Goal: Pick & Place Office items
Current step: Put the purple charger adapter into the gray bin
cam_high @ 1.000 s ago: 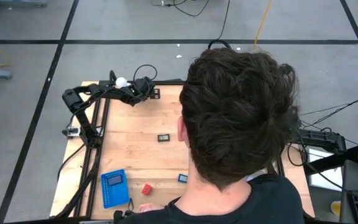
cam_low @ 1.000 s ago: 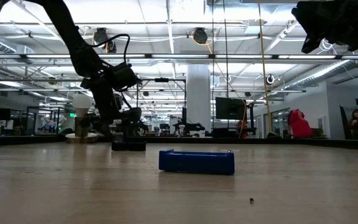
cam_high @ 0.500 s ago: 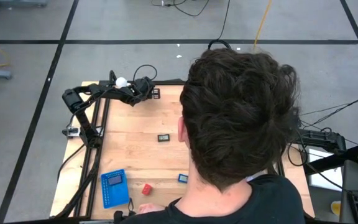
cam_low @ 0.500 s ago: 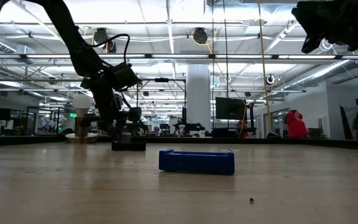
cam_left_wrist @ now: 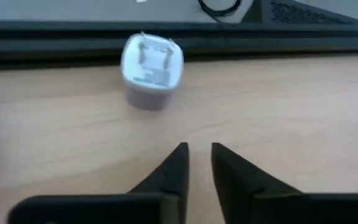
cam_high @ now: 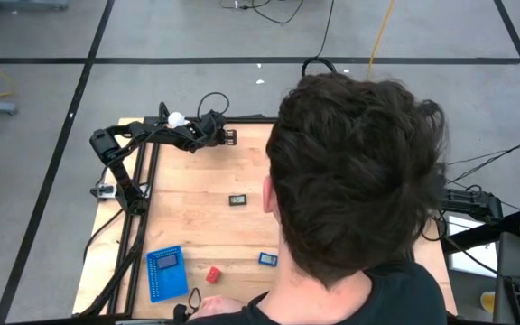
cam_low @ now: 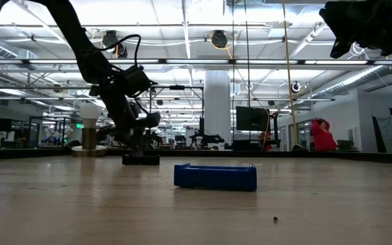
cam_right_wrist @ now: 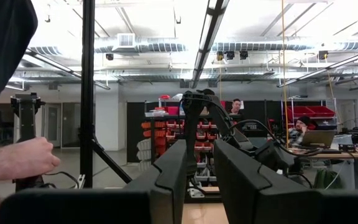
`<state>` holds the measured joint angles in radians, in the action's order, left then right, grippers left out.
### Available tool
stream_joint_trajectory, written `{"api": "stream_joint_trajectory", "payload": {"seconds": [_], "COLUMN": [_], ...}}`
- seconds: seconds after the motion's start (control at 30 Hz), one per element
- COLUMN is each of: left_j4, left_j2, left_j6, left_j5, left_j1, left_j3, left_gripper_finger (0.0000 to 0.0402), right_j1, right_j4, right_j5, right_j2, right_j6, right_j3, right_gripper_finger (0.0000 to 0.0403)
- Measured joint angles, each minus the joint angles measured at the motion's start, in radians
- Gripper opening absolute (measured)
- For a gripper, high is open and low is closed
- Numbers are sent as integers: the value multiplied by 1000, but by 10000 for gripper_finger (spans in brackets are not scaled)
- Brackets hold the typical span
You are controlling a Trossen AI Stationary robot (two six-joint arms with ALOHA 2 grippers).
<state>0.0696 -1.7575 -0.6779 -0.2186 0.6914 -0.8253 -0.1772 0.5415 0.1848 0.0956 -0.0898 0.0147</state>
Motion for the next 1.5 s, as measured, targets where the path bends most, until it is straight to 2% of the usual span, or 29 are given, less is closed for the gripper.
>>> {"api": "stream_joint_trajectory", "payload": {"seconds": [0.3, 0.53, 1.0, 1.5], "left_j4": [-9, -24, -151, -175], "left_j2": [0, 0, 0, 0], "left_j6": [-11, 50, 180, 177], "left_j5": [20, 20, 36, 57], "left_j1": [5, 26, 70, 86], "left_j3": [0, -34, -106, -116], "left_gripper_finger": [176, 224, 230, 230], "right_j1": [0, 0, 0, 0], "right_j4": [0, 0, 0, 0], "right_j5": [0, 0, 0, 0], "right_j2": [0, 0, 0, 0], "right_j6": [0, 0, 0, 0], "right_j3": [0, 0, 0, 0], "right_gripper_finger": [73, 73, 73, 73]}}
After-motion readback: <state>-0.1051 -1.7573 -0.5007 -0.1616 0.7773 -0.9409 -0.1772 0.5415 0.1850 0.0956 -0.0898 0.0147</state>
